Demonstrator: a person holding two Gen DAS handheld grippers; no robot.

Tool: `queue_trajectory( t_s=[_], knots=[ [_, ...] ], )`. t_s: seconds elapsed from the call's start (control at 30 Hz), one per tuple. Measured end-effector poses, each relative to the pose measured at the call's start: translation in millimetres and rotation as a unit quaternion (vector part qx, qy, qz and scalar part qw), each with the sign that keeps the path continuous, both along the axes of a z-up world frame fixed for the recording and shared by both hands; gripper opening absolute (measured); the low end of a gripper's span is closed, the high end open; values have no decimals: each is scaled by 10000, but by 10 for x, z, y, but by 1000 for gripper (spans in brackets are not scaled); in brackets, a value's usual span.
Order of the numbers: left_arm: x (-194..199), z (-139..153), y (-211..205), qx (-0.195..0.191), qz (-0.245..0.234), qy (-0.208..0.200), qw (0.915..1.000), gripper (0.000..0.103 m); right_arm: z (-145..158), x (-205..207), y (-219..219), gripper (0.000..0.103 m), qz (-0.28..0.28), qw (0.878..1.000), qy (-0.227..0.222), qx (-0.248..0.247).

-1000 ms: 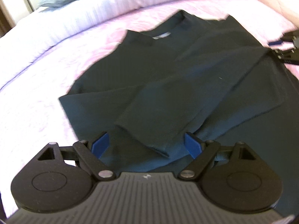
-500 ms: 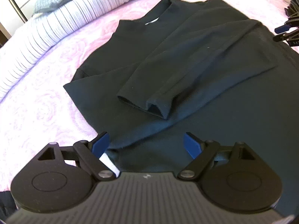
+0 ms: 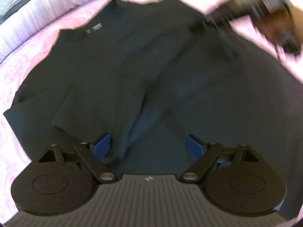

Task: Fold clothes

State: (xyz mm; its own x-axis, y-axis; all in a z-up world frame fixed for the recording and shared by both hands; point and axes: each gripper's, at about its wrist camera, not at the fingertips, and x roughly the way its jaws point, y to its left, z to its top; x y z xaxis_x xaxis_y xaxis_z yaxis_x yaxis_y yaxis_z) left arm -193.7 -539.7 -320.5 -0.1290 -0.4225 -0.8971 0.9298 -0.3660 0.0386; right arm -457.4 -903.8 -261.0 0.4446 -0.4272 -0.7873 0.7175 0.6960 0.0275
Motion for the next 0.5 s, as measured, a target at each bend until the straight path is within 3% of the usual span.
queue_trajectory(
  t_s=[0.2, 0.3, 0.5],
  knots=[
    [220, 143, 426, -41, 593, -176, 9981, 83, 40, -489, -271, 33, -719, 9966, -277, 285],
    [228, 196, 614, 84, 1039, -188, 9944, 83, -141, -742, -492, 33, -1306, 9851, -326, 1067],
    [64, 377, 1034, 257, 1666, -320, 9852, 83, 35, -1043, -323, 34, -1285, 9835, -129, 1267]
  ],
)
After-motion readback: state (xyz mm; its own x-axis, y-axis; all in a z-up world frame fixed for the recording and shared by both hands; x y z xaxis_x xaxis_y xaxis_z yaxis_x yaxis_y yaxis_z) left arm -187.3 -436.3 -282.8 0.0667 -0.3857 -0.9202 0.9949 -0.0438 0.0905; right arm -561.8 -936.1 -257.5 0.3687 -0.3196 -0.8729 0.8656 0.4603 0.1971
